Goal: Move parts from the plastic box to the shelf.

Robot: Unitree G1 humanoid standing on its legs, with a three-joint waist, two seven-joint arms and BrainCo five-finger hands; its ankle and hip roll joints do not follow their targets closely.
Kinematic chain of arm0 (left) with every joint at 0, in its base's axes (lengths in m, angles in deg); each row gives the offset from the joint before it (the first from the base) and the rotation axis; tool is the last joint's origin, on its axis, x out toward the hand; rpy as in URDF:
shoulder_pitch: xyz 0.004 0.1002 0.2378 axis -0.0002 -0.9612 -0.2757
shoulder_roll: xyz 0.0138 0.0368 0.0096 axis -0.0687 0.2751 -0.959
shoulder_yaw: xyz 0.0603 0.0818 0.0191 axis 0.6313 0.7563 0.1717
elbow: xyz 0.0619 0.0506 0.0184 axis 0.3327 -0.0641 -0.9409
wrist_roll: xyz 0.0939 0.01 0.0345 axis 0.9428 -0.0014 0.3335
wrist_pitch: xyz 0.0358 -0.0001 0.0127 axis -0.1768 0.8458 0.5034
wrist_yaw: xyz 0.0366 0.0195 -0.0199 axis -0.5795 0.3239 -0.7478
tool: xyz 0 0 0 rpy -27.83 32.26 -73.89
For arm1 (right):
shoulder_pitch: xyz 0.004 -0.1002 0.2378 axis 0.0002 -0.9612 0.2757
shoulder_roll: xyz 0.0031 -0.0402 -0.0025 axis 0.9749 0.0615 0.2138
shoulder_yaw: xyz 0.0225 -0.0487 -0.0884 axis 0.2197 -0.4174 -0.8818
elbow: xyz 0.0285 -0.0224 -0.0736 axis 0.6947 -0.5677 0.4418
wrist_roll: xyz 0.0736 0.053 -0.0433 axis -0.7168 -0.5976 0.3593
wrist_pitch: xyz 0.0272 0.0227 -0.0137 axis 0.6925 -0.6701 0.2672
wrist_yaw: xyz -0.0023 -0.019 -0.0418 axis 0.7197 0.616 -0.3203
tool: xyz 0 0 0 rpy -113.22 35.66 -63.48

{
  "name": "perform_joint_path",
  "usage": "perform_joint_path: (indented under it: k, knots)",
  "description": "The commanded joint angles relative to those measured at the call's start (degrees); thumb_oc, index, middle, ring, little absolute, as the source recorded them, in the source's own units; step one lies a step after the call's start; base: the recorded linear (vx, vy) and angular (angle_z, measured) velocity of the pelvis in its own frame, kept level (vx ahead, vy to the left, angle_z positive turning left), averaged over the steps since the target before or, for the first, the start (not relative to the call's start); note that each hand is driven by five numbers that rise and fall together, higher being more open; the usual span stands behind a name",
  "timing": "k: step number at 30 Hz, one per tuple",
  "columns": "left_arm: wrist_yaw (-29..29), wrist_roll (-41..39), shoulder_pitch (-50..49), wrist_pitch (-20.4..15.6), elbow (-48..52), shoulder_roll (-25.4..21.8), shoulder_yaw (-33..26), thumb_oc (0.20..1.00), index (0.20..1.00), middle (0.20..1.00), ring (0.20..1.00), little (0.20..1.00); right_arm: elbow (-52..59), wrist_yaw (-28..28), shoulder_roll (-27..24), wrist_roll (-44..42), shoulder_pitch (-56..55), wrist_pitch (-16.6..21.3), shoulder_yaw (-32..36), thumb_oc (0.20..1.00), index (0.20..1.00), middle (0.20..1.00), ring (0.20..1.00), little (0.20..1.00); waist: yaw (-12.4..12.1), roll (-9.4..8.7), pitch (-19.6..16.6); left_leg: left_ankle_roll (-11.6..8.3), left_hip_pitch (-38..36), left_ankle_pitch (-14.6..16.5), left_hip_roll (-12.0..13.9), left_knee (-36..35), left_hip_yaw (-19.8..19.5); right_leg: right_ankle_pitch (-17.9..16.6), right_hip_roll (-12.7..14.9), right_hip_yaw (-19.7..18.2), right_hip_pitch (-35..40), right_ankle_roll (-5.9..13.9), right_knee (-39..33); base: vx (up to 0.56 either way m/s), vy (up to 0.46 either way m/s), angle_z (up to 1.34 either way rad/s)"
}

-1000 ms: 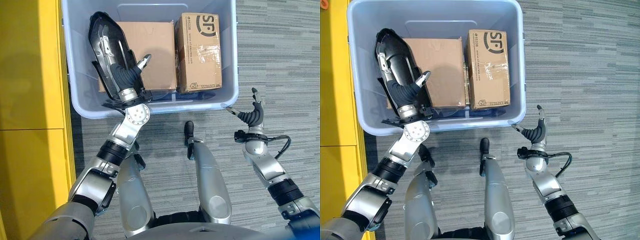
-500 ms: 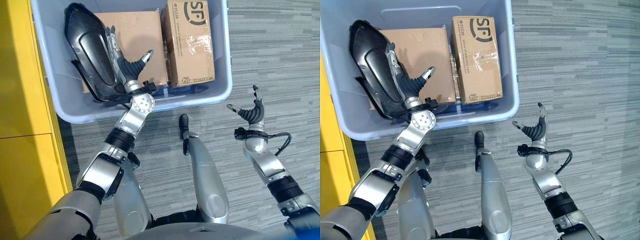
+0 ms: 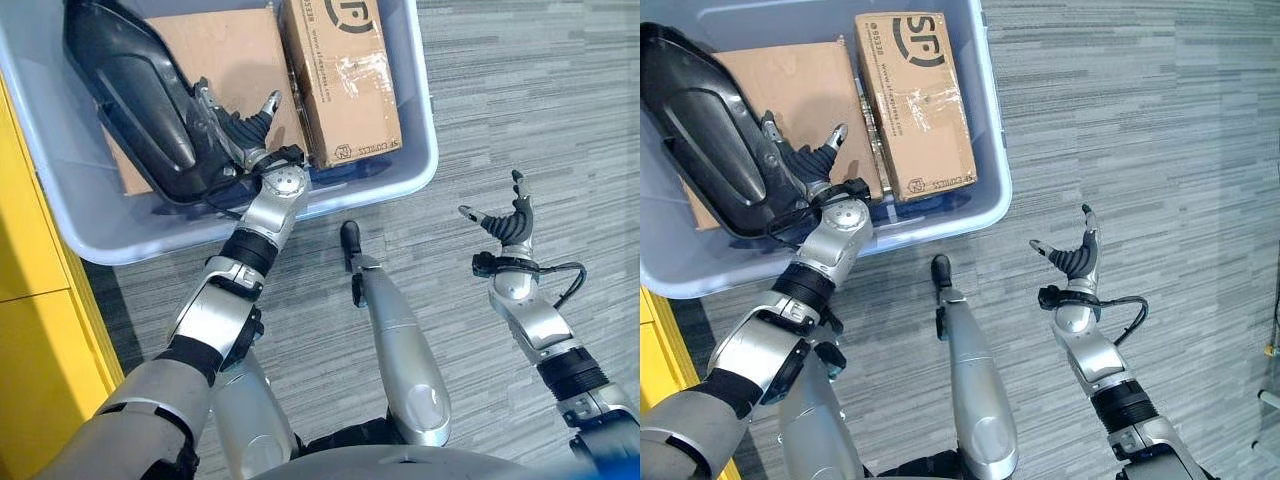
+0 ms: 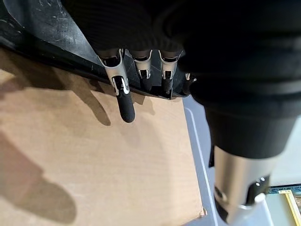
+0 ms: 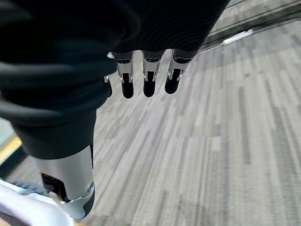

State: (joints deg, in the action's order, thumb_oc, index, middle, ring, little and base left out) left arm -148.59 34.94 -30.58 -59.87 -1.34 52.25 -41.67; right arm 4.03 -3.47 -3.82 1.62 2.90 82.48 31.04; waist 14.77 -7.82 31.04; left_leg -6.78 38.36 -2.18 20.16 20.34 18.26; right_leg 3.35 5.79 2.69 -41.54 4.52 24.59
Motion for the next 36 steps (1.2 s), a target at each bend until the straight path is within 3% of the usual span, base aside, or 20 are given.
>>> perform_joint_path:
  k: [1,12,16,23,30,33,36]
  knots:
    - [2.1,0.7,1.1,-2.9,-3.4,-0.7,0.6,1.000,1.000,1.000,1.000,1.000,0.1,-2.0,-0.8,-0.8,1.4,1.7,1.2,1.000,1.000,1.000,1.000,1.000,-1.5,-5.23,-1.2,-1.11,3.0,6.6,-0.9,7.8,-1.3,-2.8,0.8,5.5,-0.7,4.00,-1.2,0.00,0.000,0.00]
    - [19.6,3.8,1.4,-5.8,1.9,2.0,8.9,1.000,1.000,1.000,1.000,1.000,0.8,-1.7,-0.5,-1.3,-1.2,2.8,0.9,1.000,1.000,1.000,1.000,1.000,-0.4,-5.46,-1.2,0.05,2.2,6.9,-1.4,6.8,0.1,-3.2,0.2,5.7,-0.5,3.72,-1.3,0.00,0.002,-0.01]
    - [25.6,11.3,-2.9,-6.9,9.2,5.2,13.3,1.000,1.000,1.000,1.000,1.000,1.4,-0.9,-0.7,-0.2,-2.9,3.5,1.8,1.000,1.000,1.000,1.000,1.000,-0.3,-4.73,-1.2,0.45,1.4,6.9,-1.8,5.9,1.0,-3.2,0.3,5.6,-0.2,3.42,-1.9,0.00,0.034,-0.01]
    - [18.8,14.7,-4.4,-4.5,14.0,4.6,14.5,1.000,1.000,1.000,1.000,1.000,1.1,-0.7,-1.3,2.3,-2.5,5.1,1.3,1.000,1.000,1.000,1.000,1.000,-0.8,-3.87,-1.2,0.61,0.9,6.9,-2.1,5.5,1.2,-2.7,0.7,5.7,0.0,3.27,-1.7,0.00,0.005,0.00]
    - [14.0,21.1,-3.4,-8.3,14.9,1.4,11.9,1.000,1.000,1.000,1.000,1.000,0.6,-1.0,-1.8,4.0,-2.3,5.3,1.1,1.000,1.000,1.000,1.000,1.000,-1.9,-3.04,-1.2,0.71,0.6,7.1,-2.4,5.9,0.6,-2.5,1.5,5.9,0.5,3.36,-1.4,0.00,0.000,0.00]
    - [10.0,28.9,-1.9,-9.9,18.7,-2.5,10.7,1.000,1.000,1.000,1.000,1.000,0.4,-1.6,-2.5,4.7,-3.3,6.4,1.1,1.000,1.000,1.000,1.000,1.000,-2.6,-2.14,-1.2,0.77,0.0,7.0,-2.9,5.3,0.3,-2.3,1.9,6.0,0.9,3.33,-1.4,0.01,0.007,0.04]
    - [6.7,30.5,-0.7,-10.8,21.8,-5.3,9.4,1.000,1.000,1.000,1.000,1.000,0.5,-2.5,-2.8,5.1,-4.0,6.6,0.7,1.000,1.000,1.000,1.000,1.000,-3.2,-1.33,-1.2,0.89,-0.7,6.9,-3.7,4.7,-0.1,-2.1,2.3,6.1,1.4,3.30,-1.4,0.01,0.022,0.07]
